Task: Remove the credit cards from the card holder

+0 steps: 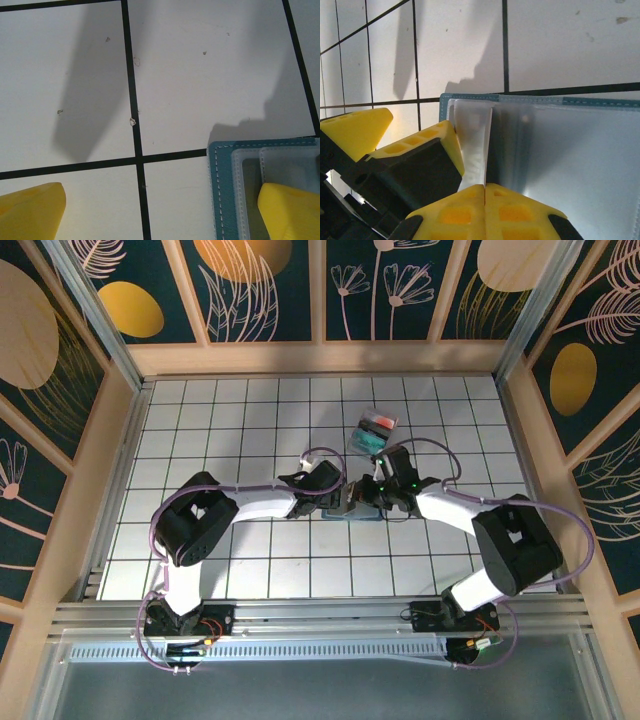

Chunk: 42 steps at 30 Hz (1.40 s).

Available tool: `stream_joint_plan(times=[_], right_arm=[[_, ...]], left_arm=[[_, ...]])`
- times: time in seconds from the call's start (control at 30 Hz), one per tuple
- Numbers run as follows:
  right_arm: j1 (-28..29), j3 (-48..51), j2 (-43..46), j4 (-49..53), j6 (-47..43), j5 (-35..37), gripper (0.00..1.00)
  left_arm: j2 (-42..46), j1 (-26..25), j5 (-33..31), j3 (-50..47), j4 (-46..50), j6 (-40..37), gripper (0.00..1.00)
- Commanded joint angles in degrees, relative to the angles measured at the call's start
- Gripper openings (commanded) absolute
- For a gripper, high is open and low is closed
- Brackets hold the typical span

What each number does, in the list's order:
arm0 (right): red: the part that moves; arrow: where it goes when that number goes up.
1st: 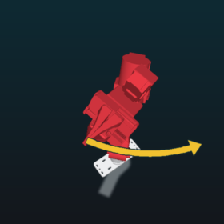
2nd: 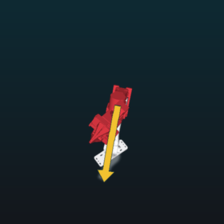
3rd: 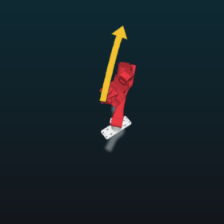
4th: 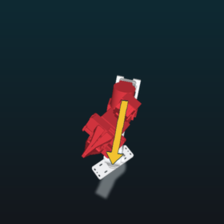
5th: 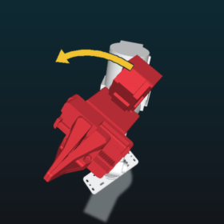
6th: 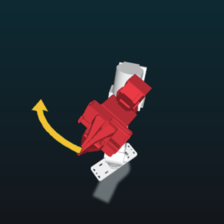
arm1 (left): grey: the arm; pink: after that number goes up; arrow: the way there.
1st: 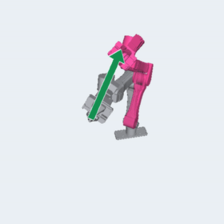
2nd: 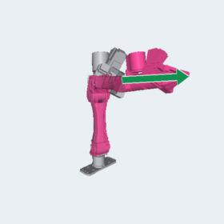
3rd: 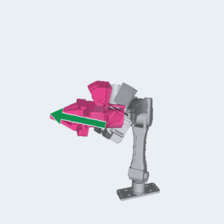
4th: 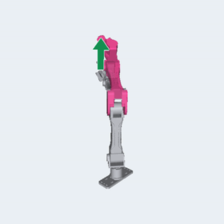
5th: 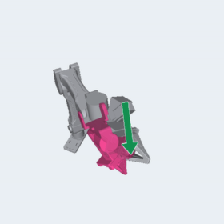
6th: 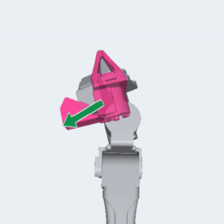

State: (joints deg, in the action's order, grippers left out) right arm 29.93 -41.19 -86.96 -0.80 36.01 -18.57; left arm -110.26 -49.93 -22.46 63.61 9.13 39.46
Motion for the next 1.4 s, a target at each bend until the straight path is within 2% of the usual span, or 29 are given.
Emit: stream_joint_plan(times=[0.0,0.07,0.2,0.33,0.5,0.77,0.93,1.03,1.2,1.37], right_arm=[[1.1,-2.7,-2.4,0.9,-0.7,1.8,0.11],[2.4,-3.7,-3.2,1.4,-0.9,2.4,0.14],[2.8,-4.6,-4.0,2.3,-1.3,3.5,0.14],[2.9,-5.3,-3.2,5.4,-2.5,6.6,0.00],[2.9,-6.7,-0.2,12.2,-5.1,12.9,0.00],[2.7,-8.4,4.5,15.9,-6.8,14.2,0.00],[1.8,-11.6,5.8,18.8,-9.6,17.7,0.00],[1.7,-13.2,6.6,18.5,-11.9,18.9,0.00],[-2.4,-16.3,6.0,16.1,-17.3,20.9,0.00],[-4.8,-20.4,2.9,12.3,-26.6,22.1,0.00]], left_arm=[[-2.0,-0.4,1.7,0.0,0.9,-0.5,0.99],[-1.8,-0.4,2.1,-0.5,0.5,0.0,0.99],[-1.6,-0.4,2.6,-1.1,0.3,0.7,0.99],[-1.2,-0.4,1.9,-1.2,0.5,1.1,0.99],[0.0,-0.3,-0.2,-1.2,0.9,1.2,0.99],[3.8,-0.2,-2.0,1.3,1.2,1.1,0.99],[5.4,-0.3,-3.8,1.4,2.8,1.3,0.99],[6.2,-0.2,-4.2,1.0,4.8,1.8,0.99],[6.8,-0.3,-3.9,-0.9,6.3,3.1,0.99],[6.8,-0.9,-2.2,-3.3,5.0,3.9,0.99]])
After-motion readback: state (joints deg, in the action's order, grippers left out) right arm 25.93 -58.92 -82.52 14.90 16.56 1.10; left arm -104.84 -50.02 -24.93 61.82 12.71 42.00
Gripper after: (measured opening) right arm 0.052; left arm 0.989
